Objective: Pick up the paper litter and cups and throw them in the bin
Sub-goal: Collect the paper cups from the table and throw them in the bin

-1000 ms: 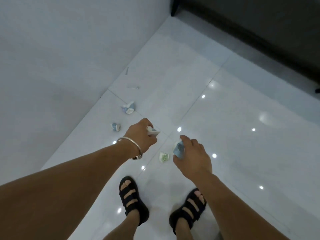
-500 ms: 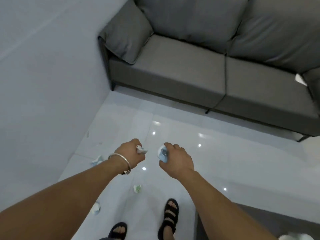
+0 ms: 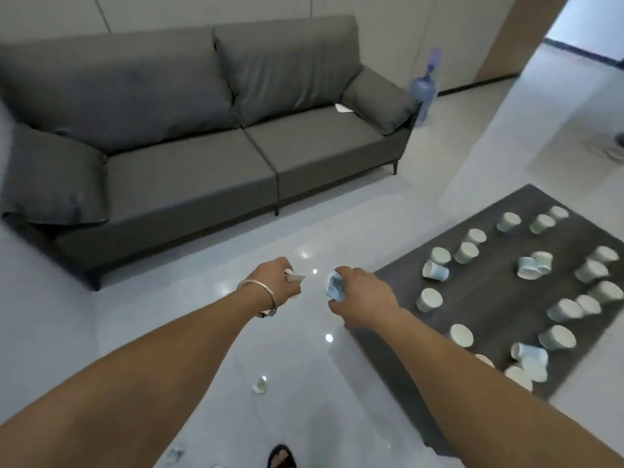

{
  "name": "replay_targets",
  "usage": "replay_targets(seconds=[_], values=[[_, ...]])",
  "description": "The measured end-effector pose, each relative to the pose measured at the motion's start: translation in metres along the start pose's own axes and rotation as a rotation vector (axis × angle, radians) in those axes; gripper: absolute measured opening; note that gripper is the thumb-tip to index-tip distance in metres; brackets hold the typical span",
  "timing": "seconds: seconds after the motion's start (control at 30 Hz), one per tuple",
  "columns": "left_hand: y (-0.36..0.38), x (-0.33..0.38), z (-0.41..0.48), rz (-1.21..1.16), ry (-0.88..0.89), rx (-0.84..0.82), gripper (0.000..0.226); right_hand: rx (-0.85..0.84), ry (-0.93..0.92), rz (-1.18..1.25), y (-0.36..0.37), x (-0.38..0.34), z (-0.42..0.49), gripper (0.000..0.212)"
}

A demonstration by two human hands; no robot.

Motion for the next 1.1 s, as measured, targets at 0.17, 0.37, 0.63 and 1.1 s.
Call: replay_targets(seconds=[0.17, 0.37, 0.63, 1.1], values=[[0.058, 0.126, -0.033, 0.055, 0.258, -0.101, 0.018, 0.165, 0.259, 0.035, -0.040, 0.103, -0.110, 0.055], [0.150, 0.265, -0.128, 0.156, 0.519, -0.205, 0.017, 0.293, 0.520, 0.149, -0.047, 0.215, -0.290, 0.051], [0.281, 0.429, -0.305, 0.320, 0.897, -0.373, 0.017, 0.402, 0.880, 0.236, -0.029, 0.331, -0.553, 0.061], [0.452, 0.609, -0.439, 0.503, 1.247, -0.565, 0.031, 0.557, 1.226, 0.451, -0.001, 0.470, -0.745, 0.061]])
Point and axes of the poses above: each hand's wrist, its own z-axis towards the middle knuckle, its own y-axis out of the palm, x = y × z, the point moved 5 cm from there along z, towards the middle knuckle, and after that the axes turned 4 degrees about z, right-handed, at the moved point
